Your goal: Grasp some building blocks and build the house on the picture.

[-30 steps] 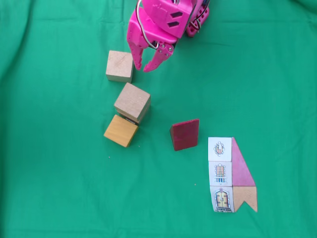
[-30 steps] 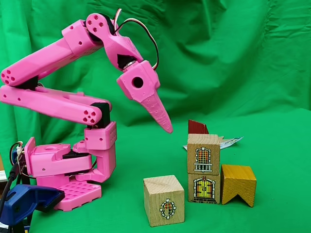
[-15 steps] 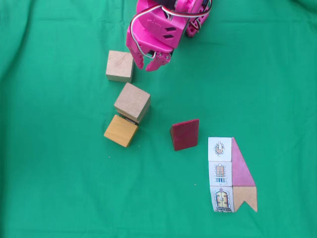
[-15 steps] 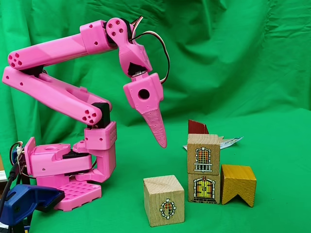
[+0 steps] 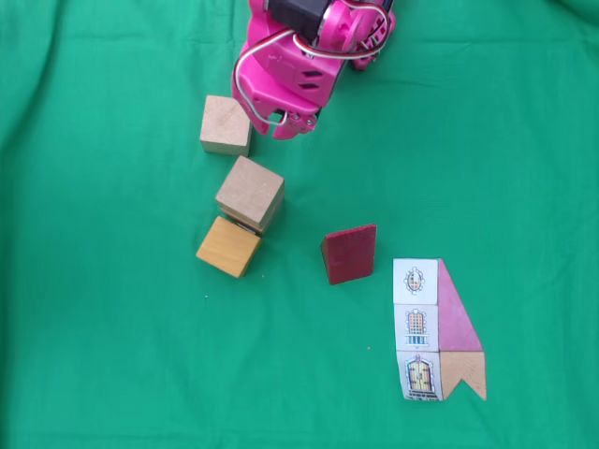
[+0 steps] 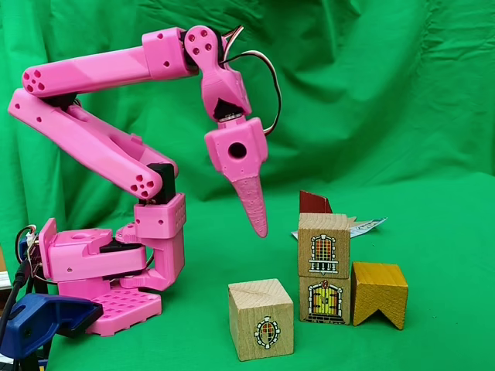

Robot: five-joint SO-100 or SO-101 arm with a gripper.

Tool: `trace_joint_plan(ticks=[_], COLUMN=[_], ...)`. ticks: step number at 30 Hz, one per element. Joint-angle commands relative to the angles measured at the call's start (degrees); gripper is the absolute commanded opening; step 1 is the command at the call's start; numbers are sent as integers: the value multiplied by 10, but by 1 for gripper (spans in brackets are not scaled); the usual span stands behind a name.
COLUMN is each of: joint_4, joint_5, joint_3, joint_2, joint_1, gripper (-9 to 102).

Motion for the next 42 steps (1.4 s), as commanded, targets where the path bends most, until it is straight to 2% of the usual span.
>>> trace_joint_plan(ticks=[1, 4, 8, 19, 34, 42], joint_4=[2, 2, 2, 2, -4, -7], joint_5=[-4, -32, -139, -297, -359, -352], joint_3=[-25, -25, -19, -21, -16, -25], joint_2=[-15, -23, -23, -23, -50, -115], joint_1=[-4, -2, 5, 116, 190, 190], gripper=[0, 0, 0, 0, 0, 13])
